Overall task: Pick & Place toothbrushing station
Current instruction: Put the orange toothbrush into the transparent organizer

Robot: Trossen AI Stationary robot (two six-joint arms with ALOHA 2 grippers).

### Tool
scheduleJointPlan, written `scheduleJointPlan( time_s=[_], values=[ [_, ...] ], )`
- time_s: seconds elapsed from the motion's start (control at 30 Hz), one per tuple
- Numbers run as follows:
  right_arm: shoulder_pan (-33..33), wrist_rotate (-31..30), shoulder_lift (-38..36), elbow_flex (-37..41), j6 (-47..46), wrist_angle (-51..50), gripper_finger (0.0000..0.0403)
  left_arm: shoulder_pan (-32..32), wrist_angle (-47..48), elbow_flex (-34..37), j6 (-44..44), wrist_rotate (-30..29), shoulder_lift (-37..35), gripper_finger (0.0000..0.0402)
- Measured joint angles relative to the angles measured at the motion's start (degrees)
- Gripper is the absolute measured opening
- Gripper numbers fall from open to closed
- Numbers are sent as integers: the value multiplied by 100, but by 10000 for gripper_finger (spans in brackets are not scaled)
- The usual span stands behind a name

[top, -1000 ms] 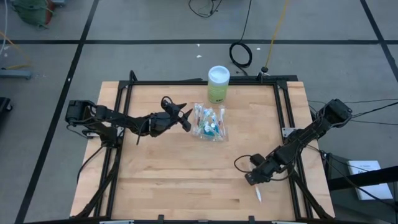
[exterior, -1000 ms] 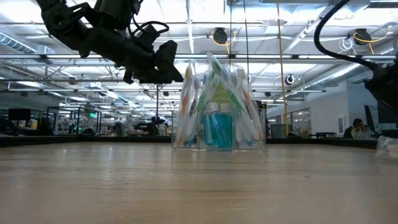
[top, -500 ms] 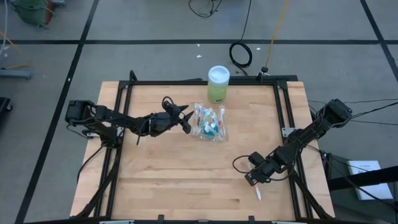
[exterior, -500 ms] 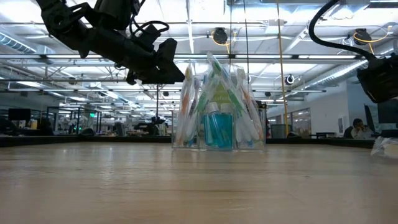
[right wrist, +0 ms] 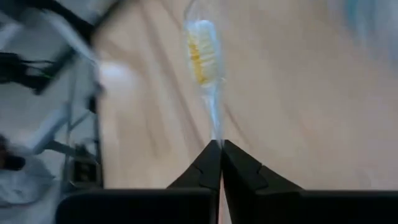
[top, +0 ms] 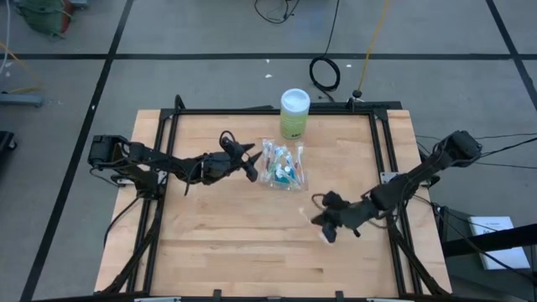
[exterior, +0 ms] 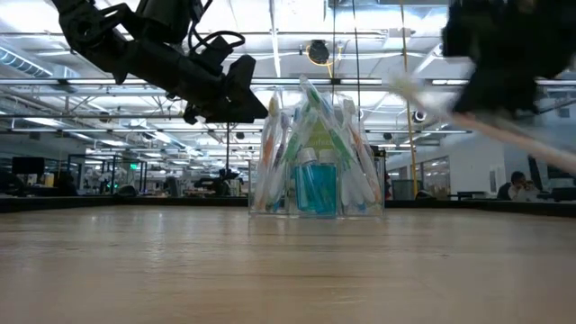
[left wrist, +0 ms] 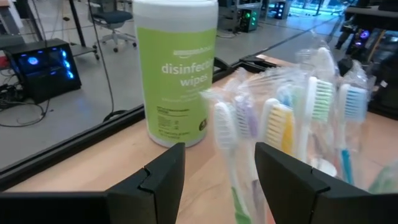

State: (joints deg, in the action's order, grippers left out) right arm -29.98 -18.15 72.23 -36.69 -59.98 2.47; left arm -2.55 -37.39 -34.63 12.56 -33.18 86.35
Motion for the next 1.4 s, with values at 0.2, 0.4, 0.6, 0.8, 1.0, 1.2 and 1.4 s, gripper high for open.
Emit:
scheduleJointPlan(
  time_s=[0.2,0.4,0.6,0.8,1.0,1.2,1.4],
  values=[
    [321,-1064,-162,0,4062,2141,1,15,26,0,-4,80,0,200],
    [852,-2639,-151,1,6356,2793,1,22,31,0,-85,80,0,200],
    [1669,-2198,94,367,6395,3597,1,137,83,-2,-88,7,-97,200],
    [1959,-1750,368,904,5169,4063,1,315,444,-4,-346,-391,-604,200],
    [1895,-1634,362,1321,4974,4103,1,582,1187,-5,-608,-546,-1370,200],
    [1893,-1627,362,1543,4793,4103,16,835,2410,-2,-603,-588,-2282,200],
    [1865,-1611,202,1569,4762,4081,51,1080,3527,-2,-538,-593,-3512,200]
  ],
)
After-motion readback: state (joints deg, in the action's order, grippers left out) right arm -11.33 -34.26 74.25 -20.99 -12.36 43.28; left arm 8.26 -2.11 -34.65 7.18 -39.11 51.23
